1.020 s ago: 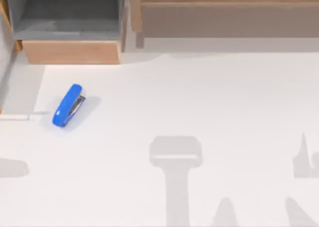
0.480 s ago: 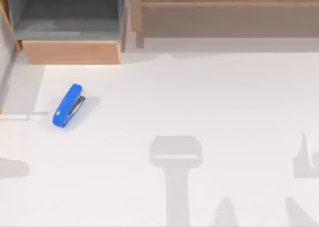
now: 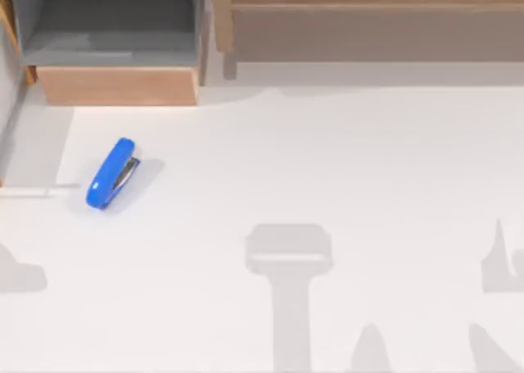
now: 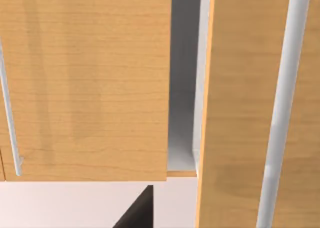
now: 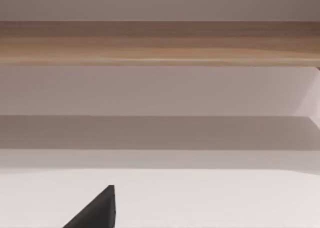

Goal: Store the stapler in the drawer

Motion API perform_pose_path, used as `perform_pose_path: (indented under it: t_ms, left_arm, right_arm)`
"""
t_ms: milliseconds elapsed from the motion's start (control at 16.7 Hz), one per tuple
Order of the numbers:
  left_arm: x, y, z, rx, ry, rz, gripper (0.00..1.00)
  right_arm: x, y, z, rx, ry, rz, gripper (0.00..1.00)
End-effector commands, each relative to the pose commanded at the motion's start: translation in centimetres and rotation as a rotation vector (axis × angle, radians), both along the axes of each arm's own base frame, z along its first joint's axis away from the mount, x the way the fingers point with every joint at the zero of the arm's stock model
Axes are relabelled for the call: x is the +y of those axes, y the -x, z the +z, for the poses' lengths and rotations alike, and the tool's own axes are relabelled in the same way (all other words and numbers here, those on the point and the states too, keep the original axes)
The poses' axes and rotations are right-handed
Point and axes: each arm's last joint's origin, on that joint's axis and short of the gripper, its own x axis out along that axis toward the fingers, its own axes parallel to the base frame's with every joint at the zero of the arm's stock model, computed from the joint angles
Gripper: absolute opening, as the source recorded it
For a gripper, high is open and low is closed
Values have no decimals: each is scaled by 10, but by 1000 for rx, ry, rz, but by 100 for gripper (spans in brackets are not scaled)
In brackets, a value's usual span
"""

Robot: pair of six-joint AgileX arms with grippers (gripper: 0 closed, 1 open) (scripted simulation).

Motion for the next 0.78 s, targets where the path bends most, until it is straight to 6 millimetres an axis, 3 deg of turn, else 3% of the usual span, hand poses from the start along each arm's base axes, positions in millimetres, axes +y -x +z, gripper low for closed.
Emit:
perform_pose_path:
  t_ms: [480,780]
  left_arm:
    - [0,-1,0,0,0,-2,100]
    - [0,11,0,0,-1,-2,100]
  right_arm:
    - [0,0,0,0,0,0,100]
    - [0,0,0,0,0,0,100]
